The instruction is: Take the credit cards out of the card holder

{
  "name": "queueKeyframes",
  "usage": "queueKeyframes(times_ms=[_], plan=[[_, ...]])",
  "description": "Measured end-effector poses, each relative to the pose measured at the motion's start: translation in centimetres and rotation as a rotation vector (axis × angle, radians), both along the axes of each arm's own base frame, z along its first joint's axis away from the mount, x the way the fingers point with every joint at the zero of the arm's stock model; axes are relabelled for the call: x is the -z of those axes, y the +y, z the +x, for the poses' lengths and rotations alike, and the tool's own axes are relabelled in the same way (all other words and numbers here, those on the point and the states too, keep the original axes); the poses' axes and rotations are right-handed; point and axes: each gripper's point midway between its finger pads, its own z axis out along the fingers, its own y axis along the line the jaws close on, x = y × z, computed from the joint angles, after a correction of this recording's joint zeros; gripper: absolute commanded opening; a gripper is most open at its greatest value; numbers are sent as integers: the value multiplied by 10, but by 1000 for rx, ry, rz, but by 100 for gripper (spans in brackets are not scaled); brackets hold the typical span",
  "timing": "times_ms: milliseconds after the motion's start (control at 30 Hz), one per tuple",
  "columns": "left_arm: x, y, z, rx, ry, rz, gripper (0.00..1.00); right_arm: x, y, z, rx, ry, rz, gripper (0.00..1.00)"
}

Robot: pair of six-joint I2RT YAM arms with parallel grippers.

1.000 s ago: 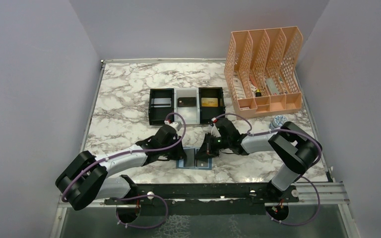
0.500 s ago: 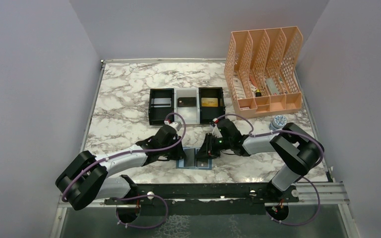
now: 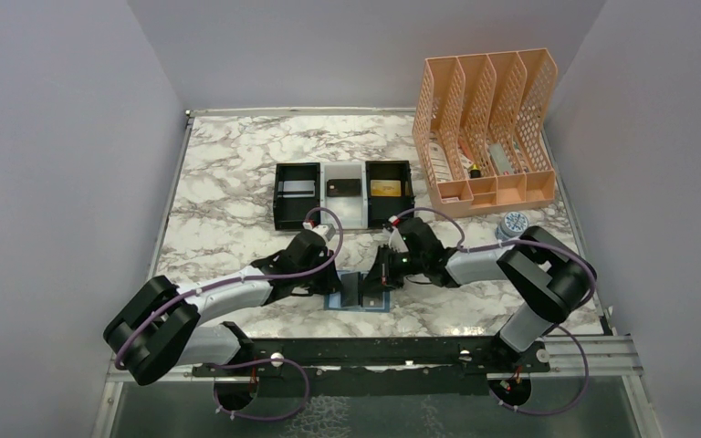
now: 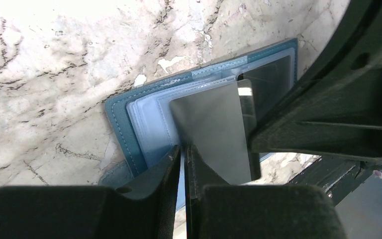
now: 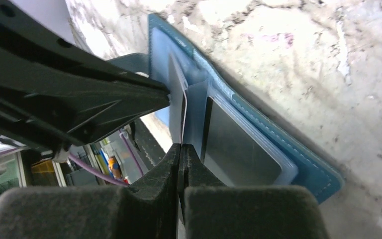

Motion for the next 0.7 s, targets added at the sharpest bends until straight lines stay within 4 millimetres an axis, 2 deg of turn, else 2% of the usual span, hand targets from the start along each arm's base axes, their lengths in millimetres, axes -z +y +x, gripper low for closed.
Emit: queueKeyframes(times_ms=[133,400,567,700], plan=[[0,0,0,0,-1,0,12,-11,-5,2,1,-33,9,1],[0,0,0,0,-1,0,12,-1,-15,-5,11,-3,-19,1],[-3,1,0,-5,-6,1,24,1,-18,-5,44,7,-24,2],[-18,6,-2,-26,-32,-15,33,4,-17,-5,50,24,-13,1]])
